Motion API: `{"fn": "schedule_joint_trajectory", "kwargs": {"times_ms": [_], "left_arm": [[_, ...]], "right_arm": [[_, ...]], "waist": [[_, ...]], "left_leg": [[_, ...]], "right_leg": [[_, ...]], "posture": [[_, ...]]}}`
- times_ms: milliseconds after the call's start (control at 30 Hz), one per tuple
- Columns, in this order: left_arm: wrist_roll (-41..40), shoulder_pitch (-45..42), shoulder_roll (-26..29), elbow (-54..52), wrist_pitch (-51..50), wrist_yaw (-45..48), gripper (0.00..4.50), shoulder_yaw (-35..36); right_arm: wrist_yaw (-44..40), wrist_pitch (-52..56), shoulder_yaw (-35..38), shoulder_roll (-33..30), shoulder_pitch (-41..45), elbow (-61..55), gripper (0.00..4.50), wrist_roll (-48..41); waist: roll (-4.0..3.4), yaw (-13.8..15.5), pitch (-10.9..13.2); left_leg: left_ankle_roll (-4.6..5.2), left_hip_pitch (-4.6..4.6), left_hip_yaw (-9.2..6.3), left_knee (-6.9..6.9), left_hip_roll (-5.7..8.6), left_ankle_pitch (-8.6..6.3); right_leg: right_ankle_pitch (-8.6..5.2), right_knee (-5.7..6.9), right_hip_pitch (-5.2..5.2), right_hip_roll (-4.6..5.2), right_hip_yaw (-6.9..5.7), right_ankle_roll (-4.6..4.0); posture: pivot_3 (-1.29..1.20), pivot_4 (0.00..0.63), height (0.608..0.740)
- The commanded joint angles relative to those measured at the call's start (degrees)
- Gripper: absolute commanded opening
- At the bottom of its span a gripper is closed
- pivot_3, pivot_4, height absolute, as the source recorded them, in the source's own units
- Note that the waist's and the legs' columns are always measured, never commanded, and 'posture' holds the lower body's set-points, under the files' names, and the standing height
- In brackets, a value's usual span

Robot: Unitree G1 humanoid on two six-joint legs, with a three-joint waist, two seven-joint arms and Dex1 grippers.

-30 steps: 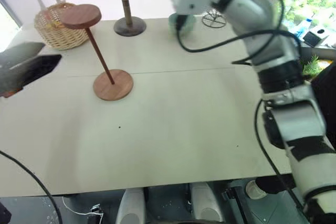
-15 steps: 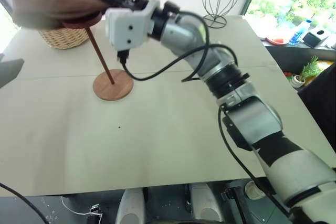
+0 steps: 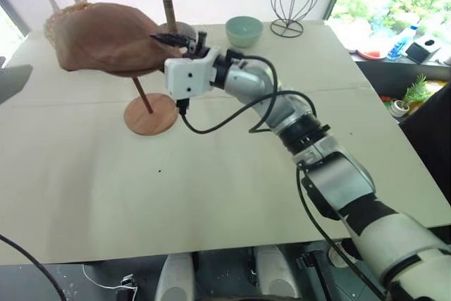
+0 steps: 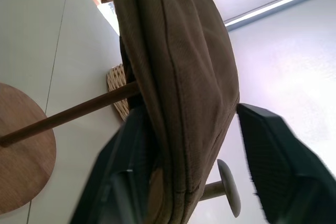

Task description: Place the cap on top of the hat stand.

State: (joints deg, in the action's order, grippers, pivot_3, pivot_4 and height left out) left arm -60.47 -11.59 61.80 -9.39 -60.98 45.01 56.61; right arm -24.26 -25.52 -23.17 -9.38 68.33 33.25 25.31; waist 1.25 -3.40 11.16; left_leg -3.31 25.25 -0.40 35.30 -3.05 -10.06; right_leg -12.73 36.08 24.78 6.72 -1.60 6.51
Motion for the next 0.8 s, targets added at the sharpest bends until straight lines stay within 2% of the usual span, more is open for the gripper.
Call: {"fn": "schedule_joint_trajectory", "kwargs": {"times_ms": [33,267,467,500,633,733,800], "left_arm": [[0.0,-2.4,2.2,0.8,2.3,1.1,4.50,-2.1],[1.3,-5.3,4.5,0.3,4.6,4.6,4.50,-10.0],[3.2,-7.1,9.2,-2.5,7.6,11.4,4.50,-17.2],[3.9,-7.9,10.4,-3.1,8.7,13.0,4.50,-19.0],[8.6,-13.0,14.6,-2.9,15.4,18.2,4.50,-27.1],[16.3,-17.6,17.4,-2.7,24.3,22.1,4.50,-35.2],[21.7,-21.2,17.5,-2.3,30.2,23.5,4.50,-40.6]], "right_arm": [[-0.5,1.1,1.5,-0.7,-0.4,-6.1,4.46,-1.0],[-6.6,3.8,2.5,-5.9,-8.3,-19.2,4.46,-3.9],[-19.8,11.4,8.0,-17.6,-18.4,-35.5,4.46,-16.1],[-23.9,15.8,10.2,-20.8,-20.2,-38.6,4.46,-21.2],[-35.0,47.4,19.6,-32.6,-21.2,-49.0,4.46,-43.0],[-38.0,76.3,27.3,-39.6,-13.8,-50.4,4.46,-64.2],[-36.2,89.5,31.0,-40.9,-7.2,-47.2,4.46,-73.0]], "waist": [[0.00,0.0,0.0],[0.02,0.7,0.0],[0.01,1.2,0.0],[0.03,1.4,0.0],[-0.03,2.2,0.1],[-0.15,2.2,0.2],[-0.33,2.2,0.3]], "left_leg": [[0.00,0.00,0.00,-0.01,0.00,0.00],[-0.02,0.01,0.00,-0.03,0.01,0.01],[-0.04,0.03,0.02,-0.03,0.01,0.02],[-0.05,0.04,0.02,-0.03,0.01,0.03],[-0.05,0.05,0.05,0.01,0.00,0.03],[-0.05,-0.06,0.10,-0.05,-0.05,0.03],[-0.04,-0.03,0.11,-0.06,-0.07,0.03]], "right_leg": [[0.02,0.00,0.00,0.00,0.00,0.03],[0.02,-0.02,0.00,0.00,0.00,0.05],[-0.01,-0.11,-0.02,0.00,-0.01,-0.01],[-0.02,-0.12,-0.02,0.00,-0.02,-0.02],[-0.04,-0.16,-0.03,0.01,0.00,-0.06],[-0.19,-0.09,0.02,0.00,0.00,-0.33],[-0.20,-0.01,0.13,0.00,0.00,-0.40]], "posture": [[0.00,0.150,0.728],[0.00,0.150,0.728],[0.00,0.150,0.728],[0.00,0.150,0.728],[0.00,0.150,0.728],[0.00,0.150,0.728],[0.00,0.150,0.728]]}}
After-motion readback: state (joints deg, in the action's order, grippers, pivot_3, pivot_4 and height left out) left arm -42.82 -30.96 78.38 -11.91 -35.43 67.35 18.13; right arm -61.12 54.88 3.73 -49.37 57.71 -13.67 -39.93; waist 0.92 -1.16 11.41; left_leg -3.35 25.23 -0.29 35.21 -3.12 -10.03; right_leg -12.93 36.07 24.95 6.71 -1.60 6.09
